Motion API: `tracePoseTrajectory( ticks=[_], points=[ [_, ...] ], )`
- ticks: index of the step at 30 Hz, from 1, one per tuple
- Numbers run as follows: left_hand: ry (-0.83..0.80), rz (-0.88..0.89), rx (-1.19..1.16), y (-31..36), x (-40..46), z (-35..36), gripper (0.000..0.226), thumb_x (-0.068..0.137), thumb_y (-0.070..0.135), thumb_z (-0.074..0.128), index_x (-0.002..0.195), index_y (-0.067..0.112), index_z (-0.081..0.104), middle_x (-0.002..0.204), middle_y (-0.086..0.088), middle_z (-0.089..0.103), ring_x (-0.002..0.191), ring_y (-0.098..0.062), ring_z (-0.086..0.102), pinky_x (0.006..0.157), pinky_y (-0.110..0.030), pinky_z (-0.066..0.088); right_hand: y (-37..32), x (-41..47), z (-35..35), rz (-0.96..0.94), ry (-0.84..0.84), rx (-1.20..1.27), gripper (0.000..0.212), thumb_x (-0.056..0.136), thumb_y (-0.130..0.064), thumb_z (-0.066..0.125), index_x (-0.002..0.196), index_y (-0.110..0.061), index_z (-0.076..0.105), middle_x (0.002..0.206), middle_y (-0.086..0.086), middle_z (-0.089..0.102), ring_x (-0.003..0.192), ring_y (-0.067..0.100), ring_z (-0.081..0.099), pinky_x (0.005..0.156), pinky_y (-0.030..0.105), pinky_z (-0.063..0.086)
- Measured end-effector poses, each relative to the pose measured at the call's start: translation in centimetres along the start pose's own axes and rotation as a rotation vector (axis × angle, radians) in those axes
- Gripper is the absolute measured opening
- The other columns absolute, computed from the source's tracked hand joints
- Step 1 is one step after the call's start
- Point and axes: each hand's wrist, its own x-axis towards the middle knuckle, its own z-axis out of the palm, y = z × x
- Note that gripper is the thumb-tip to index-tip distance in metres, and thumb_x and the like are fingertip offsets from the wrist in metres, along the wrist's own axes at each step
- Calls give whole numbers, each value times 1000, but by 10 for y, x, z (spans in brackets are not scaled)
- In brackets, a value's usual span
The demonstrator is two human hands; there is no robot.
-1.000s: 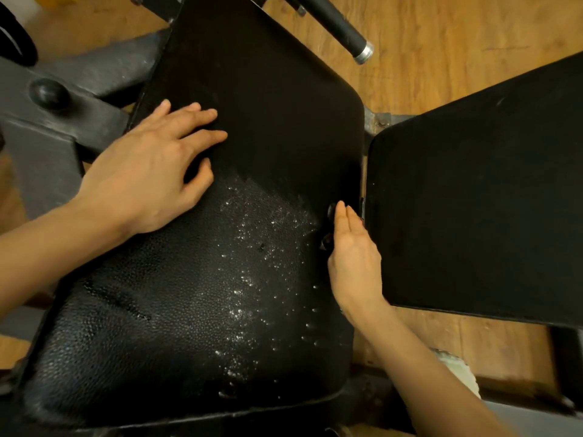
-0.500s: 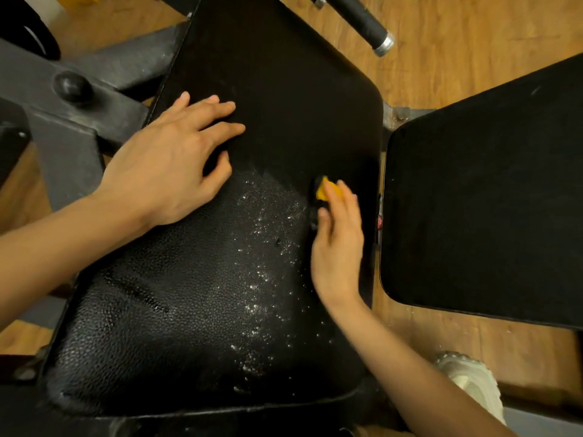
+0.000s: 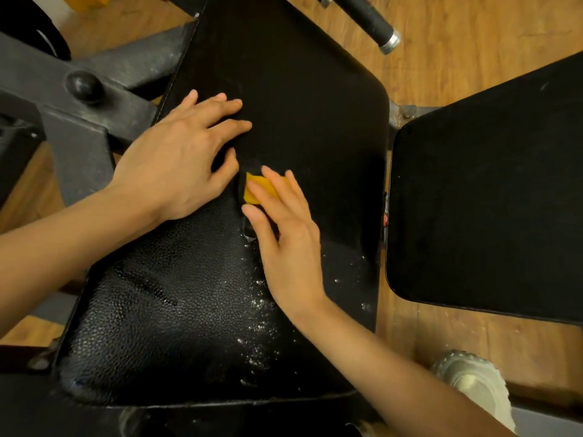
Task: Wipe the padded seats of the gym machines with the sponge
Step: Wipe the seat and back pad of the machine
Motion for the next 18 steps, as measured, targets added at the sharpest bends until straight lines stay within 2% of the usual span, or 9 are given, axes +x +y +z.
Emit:
tracePoseTrajectory(
  ticks=[1,3,5,8,10,12,14,16,18],
  points=[
    [-3,-1,-1,0,0,0,49,96,29,41,141,13,50,152,-10,40,144,-24,31,121,-39,13,3,0,-3,-61,-29,-6,34,96,-20,57,130,-14,60,146,-1,47,144,14,28,119,25,22],
    [-7,-8,-1,1,-1,-1,52,94,32,37,141,13,50,152,-10,40,144,-24,31,121,-38,12,28,-5,-17,-103,19,-6,34,95,-16,58,128,-11,62,143,2,51,142,16,33,118,33,27],
    [-7,-8,-10,1,-1,-1,50,94,30,40,140,13,50,152,-10,40,144,-24,31,122,-38,12,58,-12,-35,5,141,-2,34,95,-16,57,128,-11,61,143,1,51,142,15,34,117,39,30],
    [15,-7,-16,1,-1,1,46,96,26,45,140,13,51,151,-9,41,144,-24,32,122,-38,12,56,-10,-31,222,280,22,34,96,-17,57,130,-16,59,144,-5,49,143,9,31,118,37,28],
    [18,-4,-20,0,-1,1,45,96,24,46,139,13,52,152,-9,41,144,-23,32,122,-38,13,25,-1,-10,184,233,18,34,96,-17,57,130,-15,60,144,-6,47,143,11,30,119,31,25],
    [16,-6,-25,1,-1,1,46,95,24,47,139,13,52,152,-9,41,144,-24,32,122,-38,13,3,2,2,43,78,17,36,97,-18,57,132,-16,58,145,-10,44,144,11,27,118,23,22],
    [6,1,-42,2,0,-1,46,95,23,46,139,13,52,151,-10,41,144,-25,32,122,-38,13,10,0,-7,-39,-20,14,37,97,-17,57,133,-16,57,147,-8,43,145,10,27,119,24,22],
    [1,-1,-65,1,-3,-4,46,95,22,46,139,13,52,151,-9,41,144,-25,33,122,-39,11,36,-5,-27,11,38,1,37,96,-16,57,133,-17,58,146,-5,46,144,10,29,119,31,25],
    [14,-28,-97,1,-12,-10,47,95,21,44,141,13,50,152,-8,41,145,-25,30,121,-39,9,51,-3,-42,186,165,-2,37,96,-15,57,132,-16,58,146,-4,46,143,11,30,119,36,27]
  ],
)
